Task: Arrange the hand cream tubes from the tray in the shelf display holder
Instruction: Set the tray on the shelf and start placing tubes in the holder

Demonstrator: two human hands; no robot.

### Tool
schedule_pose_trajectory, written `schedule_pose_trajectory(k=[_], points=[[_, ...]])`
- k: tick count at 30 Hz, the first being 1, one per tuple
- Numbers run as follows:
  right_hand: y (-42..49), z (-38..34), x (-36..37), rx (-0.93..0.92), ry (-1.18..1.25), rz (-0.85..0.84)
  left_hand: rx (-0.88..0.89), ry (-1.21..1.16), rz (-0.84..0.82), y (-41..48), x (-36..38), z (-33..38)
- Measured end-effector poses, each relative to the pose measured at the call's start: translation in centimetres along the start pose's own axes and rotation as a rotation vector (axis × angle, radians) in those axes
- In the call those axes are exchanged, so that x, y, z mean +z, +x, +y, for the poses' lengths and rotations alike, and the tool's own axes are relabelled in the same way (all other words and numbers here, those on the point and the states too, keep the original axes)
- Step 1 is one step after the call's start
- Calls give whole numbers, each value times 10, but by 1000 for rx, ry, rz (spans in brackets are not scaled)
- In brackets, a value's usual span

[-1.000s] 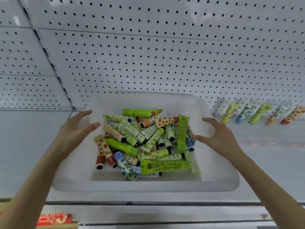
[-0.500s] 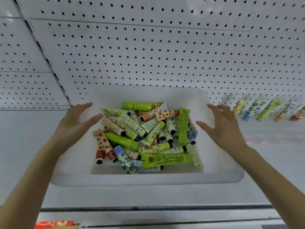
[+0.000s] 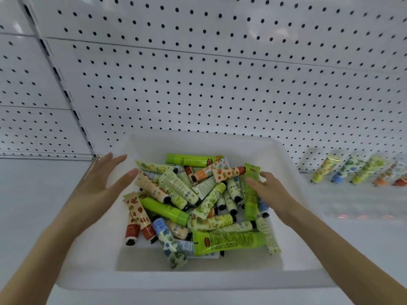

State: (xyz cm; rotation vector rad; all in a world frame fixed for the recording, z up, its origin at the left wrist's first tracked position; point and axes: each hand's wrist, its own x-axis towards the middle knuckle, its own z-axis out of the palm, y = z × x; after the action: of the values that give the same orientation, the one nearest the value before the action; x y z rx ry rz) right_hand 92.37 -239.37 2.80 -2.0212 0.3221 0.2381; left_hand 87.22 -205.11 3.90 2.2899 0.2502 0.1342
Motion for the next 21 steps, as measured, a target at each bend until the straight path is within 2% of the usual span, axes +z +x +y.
schedule_pose_trajectory(k=[4, 10, 14, 19, 21], points=[[18, 1, 5, 123, 183, 51, 7, 11, -11, -1, 0, 2], [37, 9, 13, 127, 153, 172, 14, -5, -7, -2, 0, 3], [35, 7, 9, 142, 269, 111, 34, 3, -3, -2, 0, 2], [25, -1, 8, 96, 215, 21, 18, 40, 5, -3, 0, 5], [20, -5, 6, 54, 207, 26, 94, 139, 76, -5, 2, 8]])
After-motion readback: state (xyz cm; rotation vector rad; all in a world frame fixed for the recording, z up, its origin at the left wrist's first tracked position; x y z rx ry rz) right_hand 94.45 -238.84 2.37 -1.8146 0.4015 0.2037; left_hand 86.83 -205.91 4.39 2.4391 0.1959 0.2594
